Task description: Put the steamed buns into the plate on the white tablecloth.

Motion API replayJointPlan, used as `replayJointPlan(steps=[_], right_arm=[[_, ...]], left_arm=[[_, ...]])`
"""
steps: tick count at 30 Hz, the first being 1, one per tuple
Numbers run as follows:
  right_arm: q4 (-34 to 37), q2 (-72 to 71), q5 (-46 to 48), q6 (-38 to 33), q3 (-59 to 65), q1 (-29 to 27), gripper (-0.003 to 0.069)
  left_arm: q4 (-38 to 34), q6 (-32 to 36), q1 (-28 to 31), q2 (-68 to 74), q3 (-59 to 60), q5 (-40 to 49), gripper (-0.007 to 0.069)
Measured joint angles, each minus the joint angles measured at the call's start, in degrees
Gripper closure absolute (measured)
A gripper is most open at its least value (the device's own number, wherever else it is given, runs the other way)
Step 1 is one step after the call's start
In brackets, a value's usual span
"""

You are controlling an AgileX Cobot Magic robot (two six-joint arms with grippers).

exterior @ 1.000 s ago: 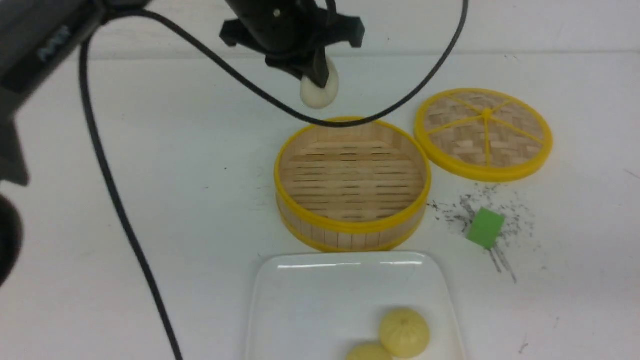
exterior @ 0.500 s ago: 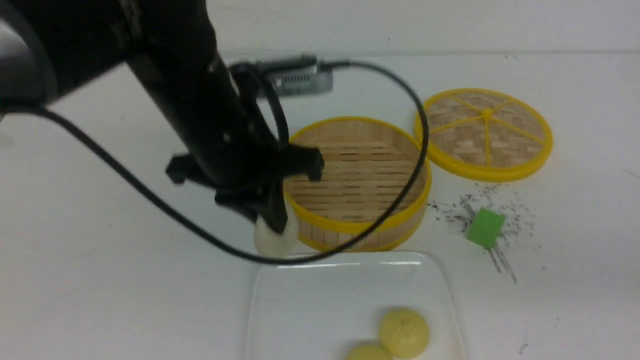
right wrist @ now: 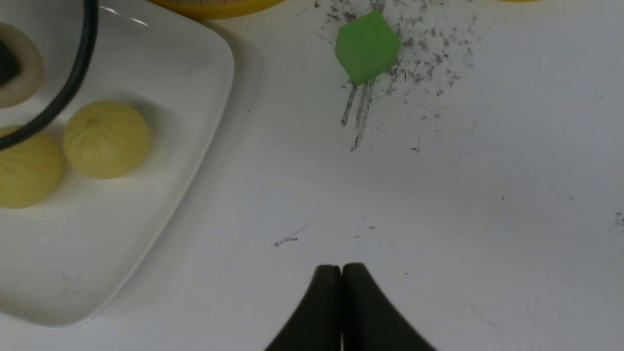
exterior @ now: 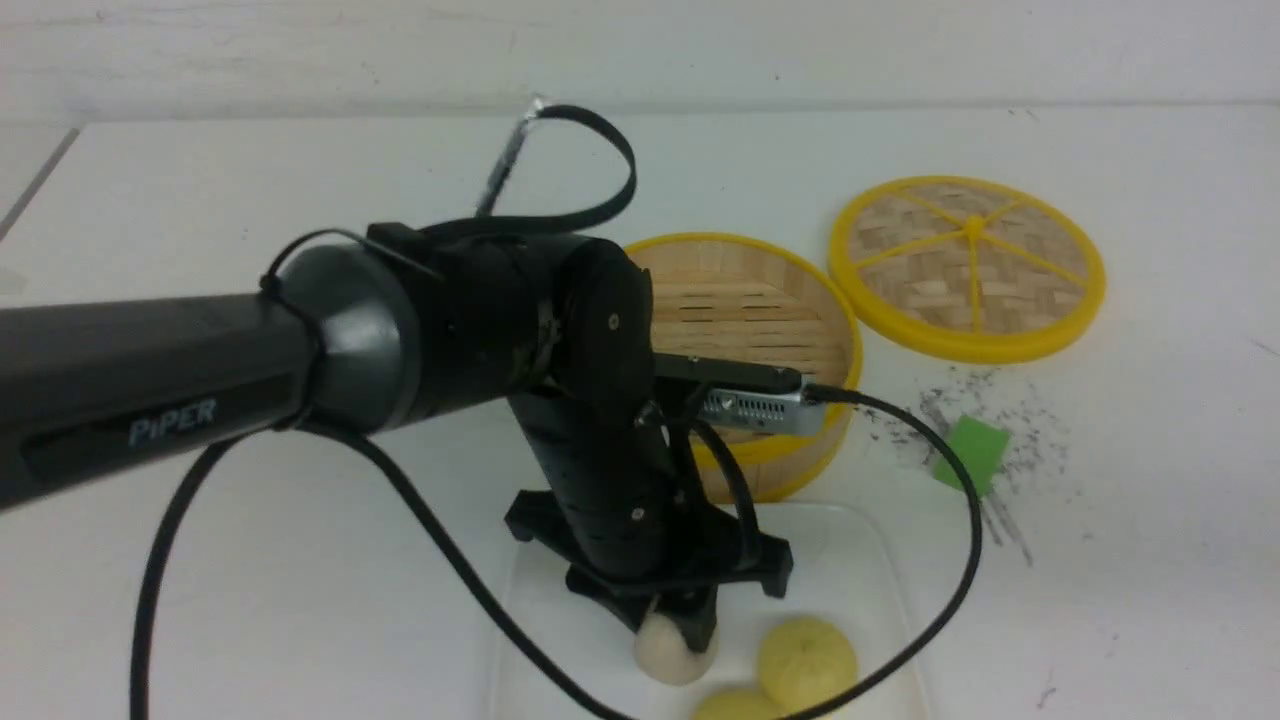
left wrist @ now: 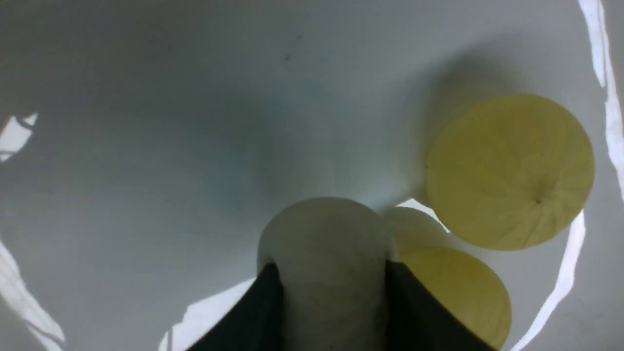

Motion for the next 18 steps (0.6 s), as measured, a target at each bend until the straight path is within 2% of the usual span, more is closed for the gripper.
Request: replayJointPlan(steps=[7, 13, 18], right_arm=[[0.1, 0.0, 0.0, 0.0, 0.0, 0.0, 0.0624], [0.1, -0.8, 3.4, 0.0, -0.7, 0.0, 0.0618], [-1.5, -6.8, 9.0, 0.0, -3.0, 0.0, 0.0613]], left_arm=[[1.3, -3.0, -0.1, -0.1, 0.0, -2.6, 0.0193], [6.9, -5.0, -0.1, -0.3, -3.3, -1.8, 0.0178], [12.6, -7.4, -0.1, -0.4, -10.0, 2.9, 0.0178]])
